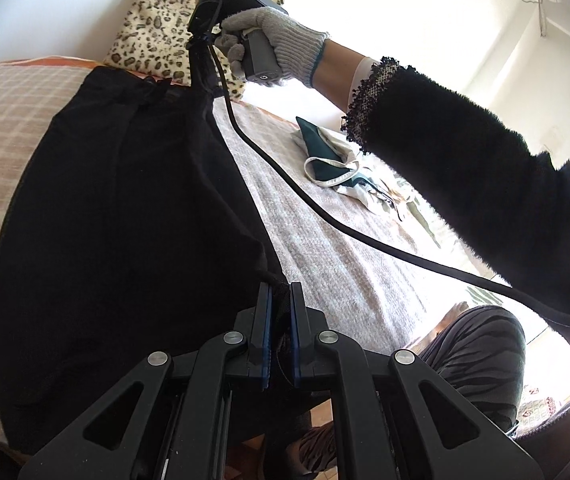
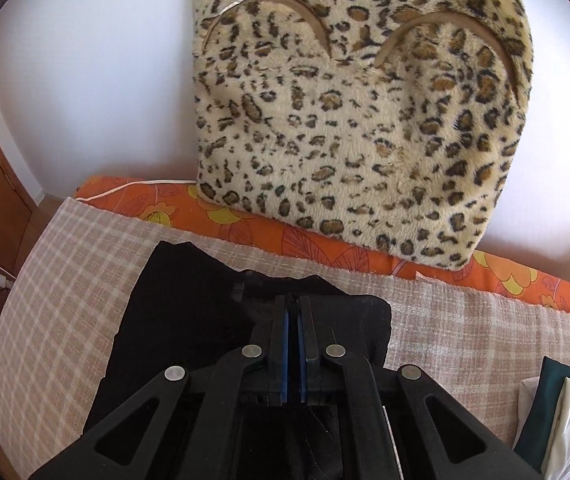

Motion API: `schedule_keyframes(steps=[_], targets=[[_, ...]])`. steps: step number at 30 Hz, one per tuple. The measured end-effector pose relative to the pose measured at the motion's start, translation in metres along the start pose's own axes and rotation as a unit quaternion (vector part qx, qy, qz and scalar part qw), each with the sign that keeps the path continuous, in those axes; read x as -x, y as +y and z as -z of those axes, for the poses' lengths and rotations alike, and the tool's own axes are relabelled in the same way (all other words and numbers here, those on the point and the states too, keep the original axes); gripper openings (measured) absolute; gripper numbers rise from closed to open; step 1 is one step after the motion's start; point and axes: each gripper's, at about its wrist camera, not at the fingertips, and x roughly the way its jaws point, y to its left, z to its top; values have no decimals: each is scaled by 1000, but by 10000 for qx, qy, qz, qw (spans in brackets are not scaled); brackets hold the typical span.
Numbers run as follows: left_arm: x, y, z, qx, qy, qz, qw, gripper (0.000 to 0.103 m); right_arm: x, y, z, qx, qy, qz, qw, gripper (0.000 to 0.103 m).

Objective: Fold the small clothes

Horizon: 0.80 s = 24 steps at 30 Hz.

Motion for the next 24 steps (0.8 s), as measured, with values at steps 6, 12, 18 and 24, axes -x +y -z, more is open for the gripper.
schedule_keyframes(steps=[6,12,18,24], targets=[[9,3,11,38,-43,-114,9999,6,-20,55,-3,489,135,120,9986,1],[14,13,9,142,-92,-250,9995,6,-35,77,-4,647,234,176,9975,1],[29,13,13,188,-35,-594,9980,26,-36,85,-2,466,294,-565,9969,42],[70,5,13,-307,-179,-851,9957,26,18,36,14,-195,-216,-993,9946,43]])
